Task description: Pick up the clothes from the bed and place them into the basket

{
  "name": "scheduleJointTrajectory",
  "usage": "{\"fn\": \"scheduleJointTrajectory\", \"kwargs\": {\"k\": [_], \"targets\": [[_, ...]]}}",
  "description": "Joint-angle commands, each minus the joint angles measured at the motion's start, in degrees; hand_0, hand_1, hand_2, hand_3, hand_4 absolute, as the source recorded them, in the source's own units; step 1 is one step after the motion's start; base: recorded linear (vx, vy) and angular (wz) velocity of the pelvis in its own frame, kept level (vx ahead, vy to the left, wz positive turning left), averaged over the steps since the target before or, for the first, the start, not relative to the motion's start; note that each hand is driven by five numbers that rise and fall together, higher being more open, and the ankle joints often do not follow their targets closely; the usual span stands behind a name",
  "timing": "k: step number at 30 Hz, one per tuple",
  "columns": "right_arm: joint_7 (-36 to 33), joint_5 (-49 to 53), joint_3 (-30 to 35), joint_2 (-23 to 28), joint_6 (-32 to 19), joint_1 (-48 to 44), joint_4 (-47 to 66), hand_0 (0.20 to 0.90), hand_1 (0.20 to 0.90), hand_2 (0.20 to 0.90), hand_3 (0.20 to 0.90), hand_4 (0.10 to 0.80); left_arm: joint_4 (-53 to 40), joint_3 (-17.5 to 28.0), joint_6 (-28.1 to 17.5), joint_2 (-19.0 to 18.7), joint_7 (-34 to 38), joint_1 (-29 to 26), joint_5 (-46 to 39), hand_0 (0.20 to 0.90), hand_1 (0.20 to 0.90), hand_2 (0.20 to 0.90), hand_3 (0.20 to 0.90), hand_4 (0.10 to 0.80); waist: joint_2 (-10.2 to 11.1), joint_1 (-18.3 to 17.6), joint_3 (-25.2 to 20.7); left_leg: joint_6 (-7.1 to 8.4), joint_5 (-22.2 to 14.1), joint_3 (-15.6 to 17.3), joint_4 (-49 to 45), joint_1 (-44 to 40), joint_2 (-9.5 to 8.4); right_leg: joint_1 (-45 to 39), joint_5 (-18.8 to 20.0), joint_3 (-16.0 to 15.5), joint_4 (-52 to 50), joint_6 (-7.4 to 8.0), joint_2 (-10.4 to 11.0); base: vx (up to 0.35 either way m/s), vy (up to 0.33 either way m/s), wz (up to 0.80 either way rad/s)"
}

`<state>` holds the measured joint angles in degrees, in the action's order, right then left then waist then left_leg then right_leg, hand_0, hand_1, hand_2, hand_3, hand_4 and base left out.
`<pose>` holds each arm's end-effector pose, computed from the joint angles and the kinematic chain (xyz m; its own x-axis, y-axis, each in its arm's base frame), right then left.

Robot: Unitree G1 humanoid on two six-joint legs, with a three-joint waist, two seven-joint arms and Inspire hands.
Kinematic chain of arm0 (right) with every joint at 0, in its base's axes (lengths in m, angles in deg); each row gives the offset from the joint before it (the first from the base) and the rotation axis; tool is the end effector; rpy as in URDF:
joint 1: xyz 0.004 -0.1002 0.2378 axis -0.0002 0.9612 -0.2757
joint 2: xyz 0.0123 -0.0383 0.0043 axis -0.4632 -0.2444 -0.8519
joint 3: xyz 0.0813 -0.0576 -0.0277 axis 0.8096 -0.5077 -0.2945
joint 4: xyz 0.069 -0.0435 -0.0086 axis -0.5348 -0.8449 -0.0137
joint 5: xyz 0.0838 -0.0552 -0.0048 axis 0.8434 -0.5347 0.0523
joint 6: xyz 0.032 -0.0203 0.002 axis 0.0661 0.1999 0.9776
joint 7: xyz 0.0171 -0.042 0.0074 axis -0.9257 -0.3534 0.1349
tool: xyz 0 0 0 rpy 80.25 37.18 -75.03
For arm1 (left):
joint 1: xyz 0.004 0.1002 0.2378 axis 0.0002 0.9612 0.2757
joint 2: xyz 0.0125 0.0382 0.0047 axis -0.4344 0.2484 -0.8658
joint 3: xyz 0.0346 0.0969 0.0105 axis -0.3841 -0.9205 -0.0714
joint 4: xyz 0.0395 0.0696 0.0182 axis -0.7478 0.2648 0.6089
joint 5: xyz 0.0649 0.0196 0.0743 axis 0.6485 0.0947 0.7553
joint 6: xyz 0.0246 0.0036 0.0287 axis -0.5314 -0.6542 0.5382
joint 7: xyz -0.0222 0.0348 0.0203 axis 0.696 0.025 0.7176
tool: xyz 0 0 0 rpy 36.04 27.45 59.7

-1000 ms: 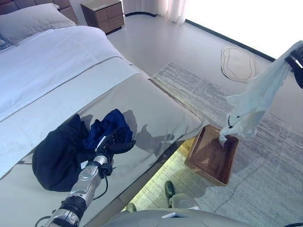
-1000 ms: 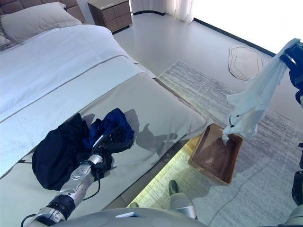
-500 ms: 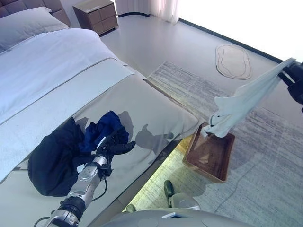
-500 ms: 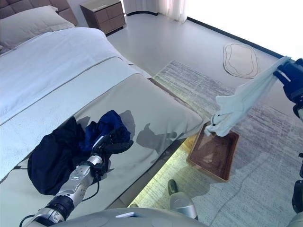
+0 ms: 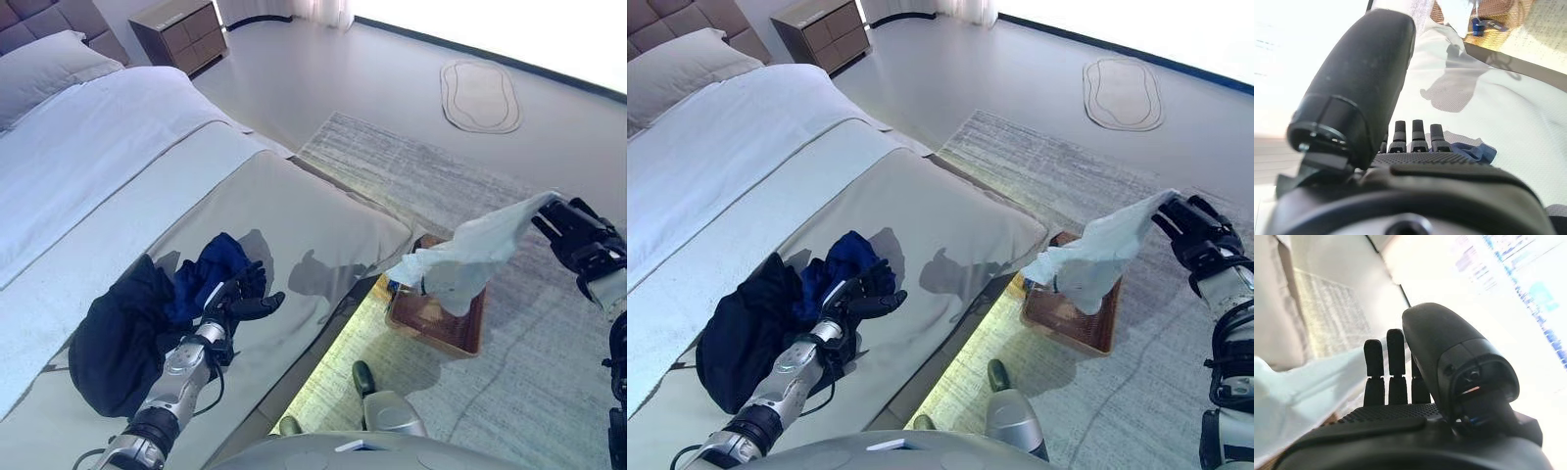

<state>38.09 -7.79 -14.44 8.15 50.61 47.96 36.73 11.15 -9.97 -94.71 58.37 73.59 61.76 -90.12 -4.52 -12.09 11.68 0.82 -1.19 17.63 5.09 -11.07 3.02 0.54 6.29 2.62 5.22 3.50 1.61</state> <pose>0.2188 -0.3704 0.1092 0.8292 -0.4652 -0.3098 0.5587 0.7037 0.4389 0.1768 0.2133 -0.0403 0.8976 -0.1404 -0.4179 0.0889 0.9861 -0.1404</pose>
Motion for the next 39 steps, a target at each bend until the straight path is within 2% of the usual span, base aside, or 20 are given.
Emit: {"fn": "scheduleJointTrajectory", "kwargs": {"k": [1,16,18,19,27,35,39], "targets": [[1.75,0.09,6.51,1.22,-8.23,-5.57,3.47,0.3,0.3,0.3,0.2,0.1,-4.93,-1.06,-4.17,-2.24,-1.27,-2.22,0.99,0.9,0.9,0.9,0.9,0.8,3.74,0.08,-3.93,0.5,-5.45,0.84,-5.63,2.65,-0.23,-0.51,-2.53,-2.38,-2.52,1.2,-0.1,-0.057,-0.037,0.01],[1.81,-6.8,3.6,-1.07,-6.81,-6.0,-1.88,0.3,0.3,0.3,0.2,0.1,-5.16,-2.17,-4.05,-1.61,-0.6,-3.1,1.59,0.9,0.9,0.9,0.9,0.8,1.6,0.39,-2.56,0.93,-4.77,1.61,-5.08,3.39,0.06,-0.23,-2.84,-3.06,-1.9,1.05,-0.12,-0.036,-0.029,0.0],[1.56,-8.97,2.84,-1.28,-6.16,-6.49,-3.31,0.484,0.484,0.484,0.414,0.314,-5.16,-2.28,-3.92,-1.43,-0.49,-3.43,1.48,0.9,0.9,0.9,0.9,0.8,1.23,0.48,-2.3,1.06,-4.58,1.62,-5.0,3.43,0.11,-0.36,-2.88,-3.24,-1.77,0.96,-0.1,-0.009,-0.013,0.04],[1.23,-10.53,2.4,-1.37,-5.87,-6.61,-3.9,0.9,0.9,0.9,0.9,0.8,-5.12,-2.26,-3.96,-1.33,-0.55,-3.52,1.52,0.9,0.9,0.9,0.9,0.8,1.06,0.55,-2.2,1.12,-4.51,1.63,-4.95,3.45,0.13,-0.38,-2.91,-3.38,-1.71,0.92,-0.06,0.0,0.0,0.0],[-2.27,-18.53,-0.12,-2.48,-5.48,-6.14,-6.18,0.9,0.9,0.9,0.9,0.8,-5.8,-2.57,-3.74,-1.22,0.11,-3.96,1.23,0.9,0.9,0.9,0.9,0.8,0.34,1.06,-1.34,1.17,-3.93,1.16,-4.25,3.53,-0.08,-0.65,-2.9,-3.83,-1.41,0.84,0.02,0.0,0.0,0.0],[-6.1,-27.98,-0.82,-1.44,-4.26,-5.41,-7.34,0.9,0.9,0.9,0.9,0.8,-6.23,-2.89,-3.83,-1.35,0.5,-4.29,0.93,0.9,0.9,0.9,0.9,0.8,0.84,1.18,-1.01,0.91,-3.78,1.21,-3.7,3.42,-0.21,-0.6,-2.87,-4.05,-1.54,0.9,-0.02,0.004,0.0,0.02],[-5.19,-32.8,-1.65,-0.9,-3.13,-5.06,-5.92,0.9,0.9,0.9,0.9,0.8,-6.28,-2.8,-4.08,-1.23,0.81,-3.99,0.85,0.9,0.9,0.9,0.9,0.8,1.3,1.23,-1.21,0.67,-3.93,1.2,-3.77,3.25,-0.3,-0.73,-3.04,-3.91,-1.8,0.8,-0.07,0.004,0.008,0.0]]}}
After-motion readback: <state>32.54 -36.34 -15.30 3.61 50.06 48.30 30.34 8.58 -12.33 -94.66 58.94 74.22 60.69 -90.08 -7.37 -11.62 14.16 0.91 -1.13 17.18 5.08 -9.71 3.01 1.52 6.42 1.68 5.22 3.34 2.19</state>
